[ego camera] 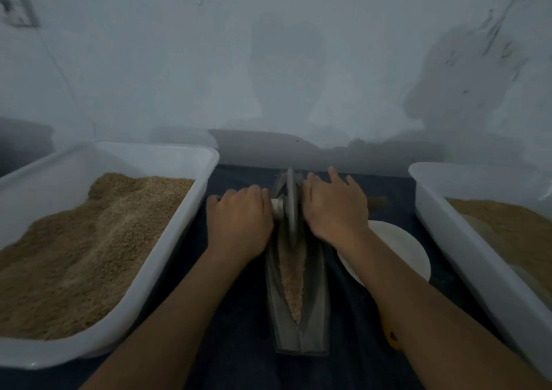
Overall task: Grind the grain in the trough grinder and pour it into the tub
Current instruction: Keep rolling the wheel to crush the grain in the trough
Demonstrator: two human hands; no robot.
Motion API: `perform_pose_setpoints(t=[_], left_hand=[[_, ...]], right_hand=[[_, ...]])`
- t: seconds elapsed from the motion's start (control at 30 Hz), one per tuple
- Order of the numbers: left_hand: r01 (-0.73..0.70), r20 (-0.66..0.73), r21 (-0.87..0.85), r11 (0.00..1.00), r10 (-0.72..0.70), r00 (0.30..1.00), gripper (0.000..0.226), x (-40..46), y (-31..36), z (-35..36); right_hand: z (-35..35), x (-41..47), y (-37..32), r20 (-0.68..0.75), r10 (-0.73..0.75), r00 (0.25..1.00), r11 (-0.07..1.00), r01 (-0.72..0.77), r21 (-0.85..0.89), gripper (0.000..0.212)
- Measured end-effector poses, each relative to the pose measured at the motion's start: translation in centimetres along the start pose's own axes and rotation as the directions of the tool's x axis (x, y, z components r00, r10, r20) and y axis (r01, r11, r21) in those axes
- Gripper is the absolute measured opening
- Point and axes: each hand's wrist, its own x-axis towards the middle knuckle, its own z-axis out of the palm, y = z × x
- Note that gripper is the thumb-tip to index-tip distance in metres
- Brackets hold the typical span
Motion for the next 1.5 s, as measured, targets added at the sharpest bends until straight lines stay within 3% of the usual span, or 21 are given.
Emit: perform_pose_setpoints(t=[0.13, 0.27, 0.33, 0.43, 0.53, 0.67, 0.8, 0.93, 1.07, 1.23, 1.43, 1.5], left_hand=[[-0.157, -0.113, -0.127, 0.979, 0.143, 0.983, 0.044, -7.6, -1.8, -1.3], [-0.187, -0.173, -0.083, 0.979, 0.17, 0.97, 0.047, -10.7, -2.7, -1.8], [-0.167, -0.133, -0.099, 0.981, 0.153, 0.979, 0.043, -9.6, -2.4, -1.6], [-0.132, -0.03, -0.024, 0.991, 0.131, 0.991, 0.035, -5.4, -1.3, -1.1], [-0.07, 0.019, 0.052, 0.996, 0.069, 0.997, 0.005, 0.0, -0.1, -0.2], [0.004, 0.047, 0.042, 0.999, -0.006, 0.999, 0.015, 3.6, 0.7, -0.2], [-0.066, -0.004, -0.01, 0.998, 0.066, 0.998, 0.024, -0.4, 0.3, -0.8], [-0.159, -0.168, -0.122, 0.98, 0.137, 0.976, 0.041, -7.9, -1.1, -1.1], [-0.209, -0.144, -0.122, 0.97, 0.191, 0.971, 0.045, -9.2, -2.0, -1.3], [-0.126, 0.033, -0.121, 0.985, 0.131, 0.991, 0.048, -3.8, -1.9, 0.1], [-0.003, 0.036, -0.015, 1.0, 0.003, 0.999, 0.025, 4.2, 0.4, 0.9], [-0.017, 0.019, 0.003, 1.0, 0.017, 1.0, 0.023, 3.9, 0.7, 0.4]], right_hand=[[-0.5, -7.9, 0.0, -0.172, -0.16, 0.972, 0.983, 0.172, 0.061, 0.063], [-0.9, -10.4, 0.4, -0.287, -0.253, 0.924, 0.957, 0.282, 0.063, 0.053], [-0.8, -8.4, 0.1, -0.215, -0.256, 0.943, 0.959, 0.275, 0.064, 0.056], [0.0, -2.9, 0.4, -0.01, -0.127, 0.992, 0.989, 0.127, 0.072, 0.06], [0.6, 1.7, 0.9, 0.105, -0.002, 0.994, 1.0, -0.001, 0.028, 0.052], [0.5, 3.3, 0.8, 0.119, 0.028, 0.993, 0.999, -0.03, 0.014, 0.049], [0.3, -0.8, 0.9, 0.085, -0.011, 0.996, 1.0, 0.009, 0.021, 0.056], [-0.4, -7.9, 0.6, -0.074, -0.143, 0.987, 0.983, 0.15, 0.108, 0.065], [-0.8, -10.8, 0.6, -0.176, -0.122, 0.977, 0.978, 0.149, 0.146, 0.063], [0.2, -5.2, 0.0, -0.094, -0.056, 0.994, 0.992, 0.066, 0.103, 0.071], [0.3, 4.4, 0.9, 0.075, 0.082, 0.994, 0.991, -0.089, 0.1, 0.042], [0.5, 4.1, 1.2, 0.103, 0.067, 0.992, 0.994, -0.075, 0.077, 0.044]])
